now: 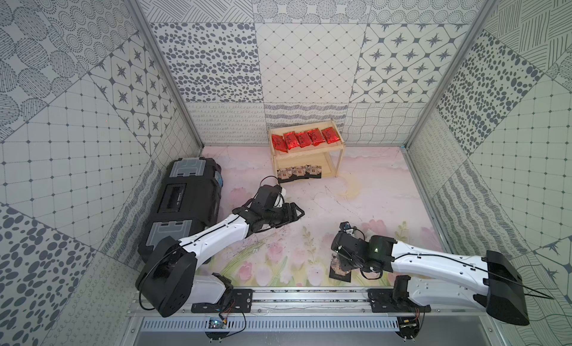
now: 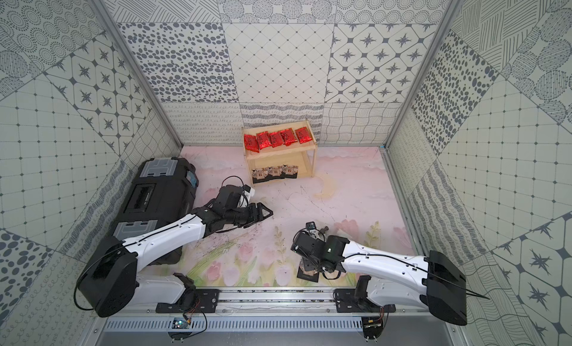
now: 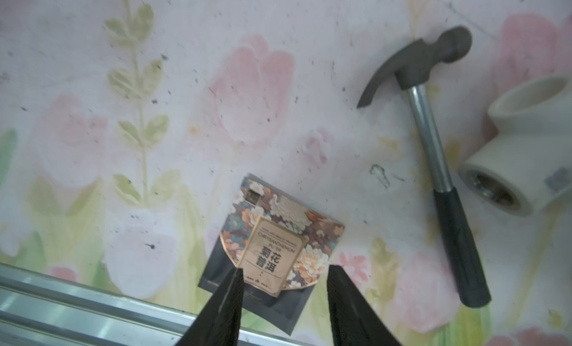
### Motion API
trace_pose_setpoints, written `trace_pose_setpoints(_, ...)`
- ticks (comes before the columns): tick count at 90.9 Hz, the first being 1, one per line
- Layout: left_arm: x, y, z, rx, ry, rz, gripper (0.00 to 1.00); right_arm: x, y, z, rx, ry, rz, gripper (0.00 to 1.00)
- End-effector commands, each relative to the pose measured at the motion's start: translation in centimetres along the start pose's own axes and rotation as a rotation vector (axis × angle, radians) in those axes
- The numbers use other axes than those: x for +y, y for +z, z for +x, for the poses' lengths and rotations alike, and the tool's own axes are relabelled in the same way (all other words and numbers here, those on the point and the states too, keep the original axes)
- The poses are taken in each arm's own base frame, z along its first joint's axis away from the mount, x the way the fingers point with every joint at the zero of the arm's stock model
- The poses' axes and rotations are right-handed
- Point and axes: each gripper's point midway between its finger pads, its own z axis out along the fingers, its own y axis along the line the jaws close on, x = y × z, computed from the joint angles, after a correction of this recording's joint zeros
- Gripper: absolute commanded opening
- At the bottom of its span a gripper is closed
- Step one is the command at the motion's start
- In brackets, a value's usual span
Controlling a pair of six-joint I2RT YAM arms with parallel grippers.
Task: Place the tea bags on the shelf by color
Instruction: Move the tea bag to the center of the board.
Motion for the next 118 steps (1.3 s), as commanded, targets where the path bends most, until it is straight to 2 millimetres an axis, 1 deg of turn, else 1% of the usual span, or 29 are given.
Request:
trace_pose_setpoints(1, 0.5, 0.6, 1.2, 0.055, 0.015, -0.035, 0.75, 1.1, 0.4, 0.1, -0.054, 0.066, -0.063, 0.42)
trace_pose_setpoints(5, 0.7, 0.8, 1.3, 0.06, 0.012, -0.04, 0.75, 1.6, 0.9, 0.3, -0.068, 0.068, -0.089, 0.39)
trace_pose_setpoints(8, 0.7, 0.8, 1.3, 0.061, 0.012, -0.043, 0.75, 1.6, 1.6, 0.8, -0.067, 0.068, -0.093, 0.37)
trace_pose_setpoints(17, 0.9, 0.8, 1.4, 0.066, 0.013, -0.052, 0.75, 2.2, 3.0, 1.5, -0.066, 0.074, -0.122, 0.33)
trace_pose_setpoints(25, 1.0, 0.5, 1.4, 0.059, 0.019, -0.059, 0.75, 2.5, 3.6, 1.2, -0.085, 0.059, -0.125, 0.28)
trace_pose_setpoints(30, 1.1, 0.3, 1.4, 0.05, 0.027, -0.061, 0.75, 3.0, 3.8, 0.6, -0.113, 0.043, -0.131, 0.26)
trace_pose_setpoints(35, 1.1, 0.2, 1.5, 0.043, 0.034, -0.054, 0.76, 3.6, 4.0, -0.3, -0.142, 0.002, -0.129, 0.25)
trace_pose_setpoints(41, 0.9, 0.1, 1.6, 0.036, 0.041, -0.033, 0.76, 5.0, 4.2, -1.7, -0.175, -0.055, -0.148, 0.25)
trace_pose_setpoints(47, 0.8, 0.0, 1.8, 0.036, 0.043, -0.018, 0.75, 6.3, 5.0, -3.1, -0.192, -0.112, -0.159, 0.25)
trace_pose_setpoints(51, 1.0, 0.1, 2.1, 0.039, 0.043, -0.013, 0.75, 6.8, 5.9, -3.6, -0.19, -0.154, -0.165, 0.24)
trace_pose_setpoints(54, 0.9, 0.0, 2.1, 0.036, 0.047, -0.006, 0.74, 8.3, 5.8, -5.1, -0.219, -0.182, -0.198, 0.24)
trace_pose_setpoints(59, 1.3, 0.1, 2.4, 0.038, 0.042, -0.008, 0.74, 9.4, 6.4, -6.5, -0.231, -0.237, -0.216, 0.24)
trace_pose_setpoints(69, 2.3, -0.1, 3.2, 0.047, 0.008, 0.008, 0.73, 11.3, 7.3, -9.5, -0.255, -0.312, -0.274, 0.24)
trace_pose_setpoints(76, 3.2, -0.2, 3.2, 0.047, -0.012, 0.008, 0.7, 12.3, 7.9, -11.4, -0.295, -0.341, -0.343, 0.25)
trace_pose_setpoints(80, 3.4, -0.1, 3.2, 0.046, -0.021, 0.014, 0.69, 12.8, 7.8, -12.6, -0.325, -0.374, -0.374, 0.26)
trace_pose_setpoints(85, 3.6, 0.5, 3.2, 0.053, -0.037, 0.028, 0.68, 13.1, 6.9, -14.3, -0.376, -0.393, -0.401, 0.27)
trace_pose_setpoints(91, 3.6, 1.6, 3.3, 0.081, -0.054, 0.062, 0.62, 13.1, 5.0, -16.3, -0.428, -0.373, -0.449, 0.27)
trace_pose_setpoints(95, 3.2, 2.2, 3.1, 0.101, -0.06, 0.086, 0.57, 13.0, 3.7, -16.9, -0.456, -0.347, -0.48, 0.27)
trace_pose_setpoints(102, 2.3, 2.7, 2.3, 0.095, -0.046, 0.121, 0.49, 12.5, 2.3, -16.8, -0.455, -0.241, -0.563, 0.28)
trace_pose_setpoints(107, 1.7, 2.7, 1.6, 0.072, -0.025, 0.135, 0.47, 12.0, 1.6, -16.6, -0.441, -0.123, -0.645, 0.29)
trace_pose_setpoints(113, 1.2, 2.9, 0.8, 0.048, -0.001, 0.14, 0.44, 10.5, 1.9, -15.7, -0.399, 0.042, -0.726, 0.29)
trace_pose_setpoints(118, 1.3, 3.3, 0.5, 0.037, 0.006, 0.137, 0.44, 9.4, 2.4, -15.1, -0.359, 0.165, -0.767, 0.29)
